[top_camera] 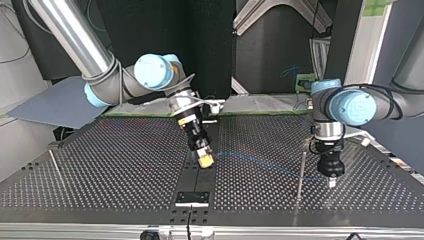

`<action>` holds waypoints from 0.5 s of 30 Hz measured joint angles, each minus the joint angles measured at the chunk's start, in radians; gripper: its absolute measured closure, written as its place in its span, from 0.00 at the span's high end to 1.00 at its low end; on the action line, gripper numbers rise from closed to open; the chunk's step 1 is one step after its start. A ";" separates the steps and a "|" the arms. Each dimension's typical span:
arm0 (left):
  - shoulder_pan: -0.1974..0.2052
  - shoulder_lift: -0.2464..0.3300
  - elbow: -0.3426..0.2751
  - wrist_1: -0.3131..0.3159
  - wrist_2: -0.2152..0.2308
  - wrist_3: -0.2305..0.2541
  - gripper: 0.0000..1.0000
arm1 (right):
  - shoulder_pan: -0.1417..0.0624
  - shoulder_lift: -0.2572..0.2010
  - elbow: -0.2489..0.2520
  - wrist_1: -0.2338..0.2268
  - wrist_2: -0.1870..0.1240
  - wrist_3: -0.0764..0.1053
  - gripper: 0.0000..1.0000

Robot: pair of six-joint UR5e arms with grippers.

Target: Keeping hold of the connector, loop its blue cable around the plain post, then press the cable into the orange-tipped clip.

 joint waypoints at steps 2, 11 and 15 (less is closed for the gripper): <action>0.000 -0.008 0.000 0.001 0.001 -0.003 0.00 | 0.000 0.012 0.000 0.001 0.001 -0.001 0.00; -0.007 -0.015 -0.029 -0.003 -0.004 -0.007 0.00 | 0.009 0.058 0.000 0.009 0.001 -0.006 0.00; -0.011 -0.016 -0.057 0.007 -0.005 -0.009 0.00 | 0.009 0.065 0.000 0.014 0.002 -0.006 0.00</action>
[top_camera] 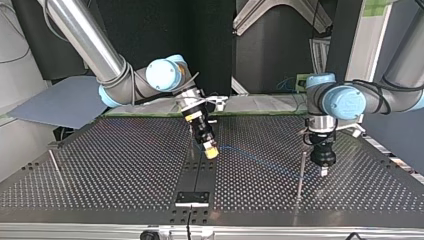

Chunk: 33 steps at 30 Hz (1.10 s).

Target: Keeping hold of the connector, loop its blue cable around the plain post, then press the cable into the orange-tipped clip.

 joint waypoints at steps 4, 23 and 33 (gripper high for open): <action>-0.006 -0.001 -0.028 0.029 0.004 -0.010 0.07 | 0.000 0.003 0.000 0.008 0.000 0.000 0.00; -0.031 -0.012 -0.053 0.079 -0.039 -0.044 0.98 | 0.000 0.012 0.014 0.076 0.000 -0.017 0.00; -0.041 -0.089 -0.052 0.089 -0.031 -0.050 0.98 | 0.001 0.056 0.050 0.060 0.003 -0.027 0.00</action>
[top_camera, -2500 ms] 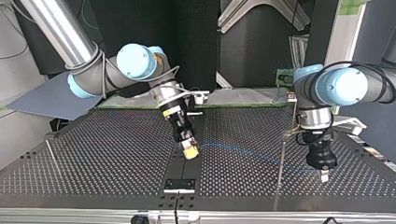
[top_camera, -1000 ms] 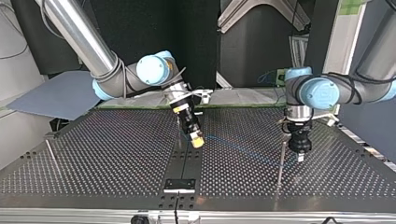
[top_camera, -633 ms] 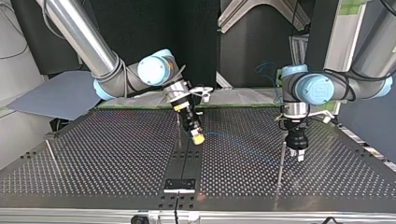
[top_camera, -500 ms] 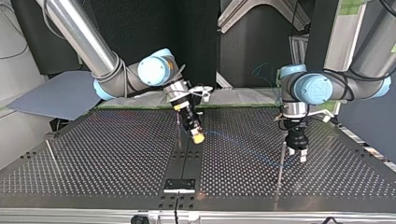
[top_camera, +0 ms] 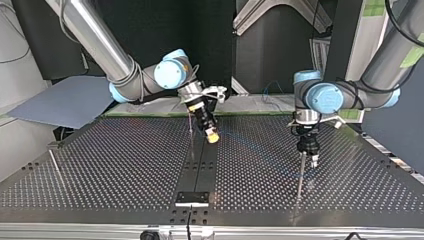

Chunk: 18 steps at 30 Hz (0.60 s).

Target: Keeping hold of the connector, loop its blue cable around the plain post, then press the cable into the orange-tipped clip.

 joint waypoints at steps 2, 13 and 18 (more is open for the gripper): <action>0.001 -0.008 0.001 0.003 -0.006 0.001 0.98 | 0.002 0.020 0.001 0.001 0.002 -0.004 0.00; 0.006 -0.013 0.003 0.019 -0.012 0.002 0.98 | 0.011 0.119 0.004 -0.003 0.046 -0.026 0.00; 0.006 -0.014 0.003 0.020 -0.012 0.002 0.98 | 0.014 0.162 0.017 -0.019 0.087 -0.032 0.00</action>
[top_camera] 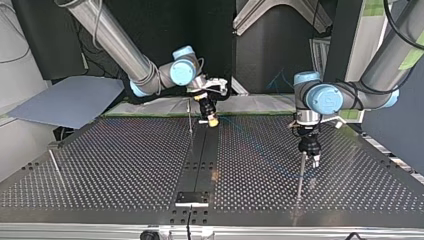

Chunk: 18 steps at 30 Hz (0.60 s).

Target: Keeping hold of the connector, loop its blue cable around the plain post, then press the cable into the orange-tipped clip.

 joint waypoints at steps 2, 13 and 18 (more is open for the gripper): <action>-0.001 0.000 0.000 0.000 0.000 0.000 0.98 | 0.002 0.019 0.005 -0.005 0.017 -0.001 0.00; -0.003 0.000 0.001 0.001 0.000 0.002 0.98 | 0.016 0.116 0.008 -0.034 0.088 -0.025 0.00; -0.003 0.000 0.001 0.001 0.000 0.004 0.98 | 0.019 0.165 0.008 -0.046 0.103 -0.029 0.00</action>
